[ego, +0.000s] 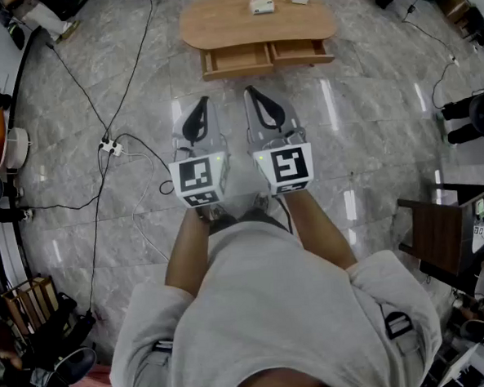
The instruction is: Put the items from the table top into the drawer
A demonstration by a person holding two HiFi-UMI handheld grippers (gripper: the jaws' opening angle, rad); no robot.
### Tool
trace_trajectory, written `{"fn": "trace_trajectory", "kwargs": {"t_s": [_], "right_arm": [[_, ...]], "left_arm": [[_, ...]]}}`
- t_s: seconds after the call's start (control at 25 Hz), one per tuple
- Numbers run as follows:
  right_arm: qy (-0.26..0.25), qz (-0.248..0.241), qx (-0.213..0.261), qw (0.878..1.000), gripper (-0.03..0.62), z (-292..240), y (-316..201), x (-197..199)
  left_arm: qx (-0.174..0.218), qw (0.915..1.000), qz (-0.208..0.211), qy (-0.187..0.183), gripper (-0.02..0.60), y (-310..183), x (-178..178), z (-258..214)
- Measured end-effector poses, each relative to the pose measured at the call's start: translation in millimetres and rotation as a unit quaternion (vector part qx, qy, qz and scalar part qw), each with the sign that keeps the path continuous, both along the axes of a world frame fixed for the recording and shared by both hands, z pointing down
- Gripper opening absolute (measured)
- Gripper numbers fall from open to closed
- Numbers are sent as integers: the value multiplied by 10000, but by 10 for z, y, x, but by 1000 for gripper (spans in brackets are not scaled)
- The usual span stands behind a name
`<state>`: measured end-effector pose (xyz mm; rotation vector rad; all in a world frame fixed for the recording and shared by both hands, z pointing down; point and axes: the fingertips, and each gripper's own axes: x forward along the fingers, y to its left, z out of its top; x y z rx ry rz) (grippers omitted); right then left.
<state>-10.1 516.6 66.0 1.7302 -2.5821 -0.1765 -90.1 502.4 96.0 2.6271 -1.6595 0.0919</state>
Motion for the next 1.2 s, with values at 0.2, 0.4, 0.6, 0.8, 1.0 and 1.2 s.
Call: {"fn": "trace_trajectory", "kwargs": {"t_s": [0.2, 0.4, 0.6, 0.8, 1.0, 1.2], "right_arm": [[1, -37, 47, 10000, 6, 28, 56, 131], [-72, -172, -21, 9998, 6, 92, 14, 292], [-162, 7, -38, 9999, 8, 189, -62, 570], [-207, 105, -75, 9997, 8, 260, -209, 791], [-244, 190, -172, 9994, 8, 385, -597, 869], [-109, 113, -359, 9992, 8, 530, -1232, 809]], "left_arm": [[-50, 10000, 12, -46, 18, 35, 157, 32], [-413, 9987, -295, 56, 18, -58, 206, 184], [-330, 9982, -492, 24, 18, -183, 232, 168], [-245, 9988, -426, 13, 18, -392, 382, 125], [-286, 9989, -362, 59, 18, -804, 444, 238], [-483, 9984, -284, 96, 18, -1481, 499, 442]]}}
